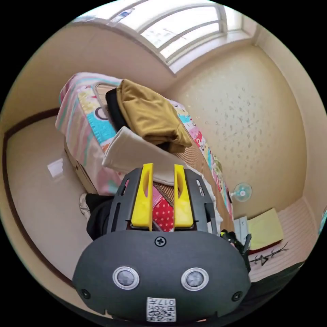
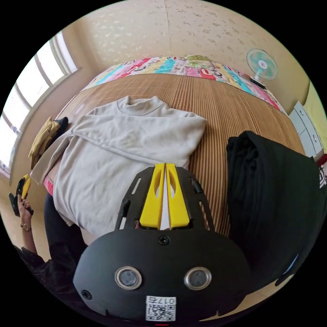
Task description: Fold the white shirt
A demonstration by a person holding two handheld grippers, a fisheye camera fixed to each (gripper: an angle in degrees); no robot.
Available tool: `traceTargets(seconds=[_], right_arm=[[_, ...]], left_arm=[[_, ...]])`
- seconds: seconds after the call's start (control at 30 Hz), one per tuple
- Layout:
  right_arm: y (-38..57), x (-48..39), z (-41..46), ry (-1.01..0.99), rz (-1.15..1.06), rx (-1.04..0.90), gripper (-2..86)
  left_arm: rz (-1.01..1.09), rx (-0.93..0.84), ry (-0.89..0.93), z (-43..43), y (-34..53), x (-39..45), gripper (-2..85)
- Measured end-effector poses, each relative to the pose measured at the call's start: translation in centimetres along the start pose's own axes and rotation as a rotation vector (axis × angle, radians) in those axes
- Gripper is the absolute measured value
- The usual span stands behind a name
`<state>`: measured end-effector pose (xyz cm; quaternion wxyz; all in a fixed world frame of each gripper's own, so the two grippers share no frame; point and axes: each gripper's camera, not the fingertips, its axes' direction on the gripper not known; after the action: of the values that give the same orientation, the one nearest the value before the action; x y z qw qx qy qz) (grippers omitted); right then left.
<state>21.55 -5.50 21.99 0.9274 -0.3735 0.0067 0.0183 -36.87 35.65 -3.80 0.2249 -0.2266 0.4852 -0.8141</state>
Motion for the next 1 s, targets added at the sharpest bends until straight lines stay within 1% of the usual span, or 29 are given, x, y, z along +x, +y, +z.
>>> traceTargets(seconds=[0.07,0.1,0.13,0.3,0.4,0.5,0.57,0.63,0.7,0.83,0.87,0.93,0.97,1.0], right_arm=[[0.9,-1.2,2.0,-0.018,-0.066,-0.070,0.4],[1.3,-1.5,3.5,-0.016,-0.060,-0.134,0.4],[1.7,-1.4,4.0,-0.020,-0.035,-0.133,0.4],[2.2,0.6,4.0,-0.095,0.009,-0.123,0.4],[2.7,1.3,4.2,-0.109,-0.012,-0.118,0.4],[3.3,1.1,4.1,-0.082,-0.074,-0.111,0.4],[3.6,1.1,4.1,-0.067,-0.094,-0.110,0.4],[3.9,1.2,4.1,-0.052,-0.116,-0.104,0.4],[4.0,1.6,4.2,-0.059,-0.111,-0.099,0.4],[4.2,3.7,4.2,-0.133,-0.037,-0.089,0.4],[4.3,4.0,4.2,-0.143,-0.030,-0.087,0.5],[4.5,4.8,4.3,-0.167,-0.009,-0.078,0.5],[4.5,5.0,4.3,-0.170,-0.004,-0.076,0.5],[4.6,5.2,4.2,-0.172,0.002,-0.072,0.5]], left_arm=[[-0.093,-0.033,0.048,0.8,0.4,-2.3,10.6],[-0.142,-0.068,0.071,1.7,0.4,-3.3,10.7],[-0.181,-0.074,0.080,2.1,0.2,-4.3,10.7],[-0.329,0.049,0.101,0.9,-1.8,-7.9,11.1],[-0.409,0.065,0.069,1.2,-3.5,-11.2,11.2],[-0.493,0.110,0.146,0.9,-4.4,-14.1,10.1],[-0.482,0.152,0.158,-0.2,-5.2,-14.7,6.3],[-0.419,0.140,0.083,-2.0,-7.3,-14.0,0.4],[-0.328,0.115,0.009,-3.2,-9.1,-12.7,-0.4],[-0.167,0.092,-0.011,-5.7,-12.4,-9.4,-0.6],[-0.153,0.082,-0.022,-5.9,-12.7,-9.0,-0.5],[-0.183,0.087,-0.060,-6.4,-13.0,-9.2,0.4],[-0.205,0.096,-0.044,-6.5,-12.9,-9.7,1.8],[-0.267,0.111,0.014,-6.3,-12.4,-11.3,4.6]])
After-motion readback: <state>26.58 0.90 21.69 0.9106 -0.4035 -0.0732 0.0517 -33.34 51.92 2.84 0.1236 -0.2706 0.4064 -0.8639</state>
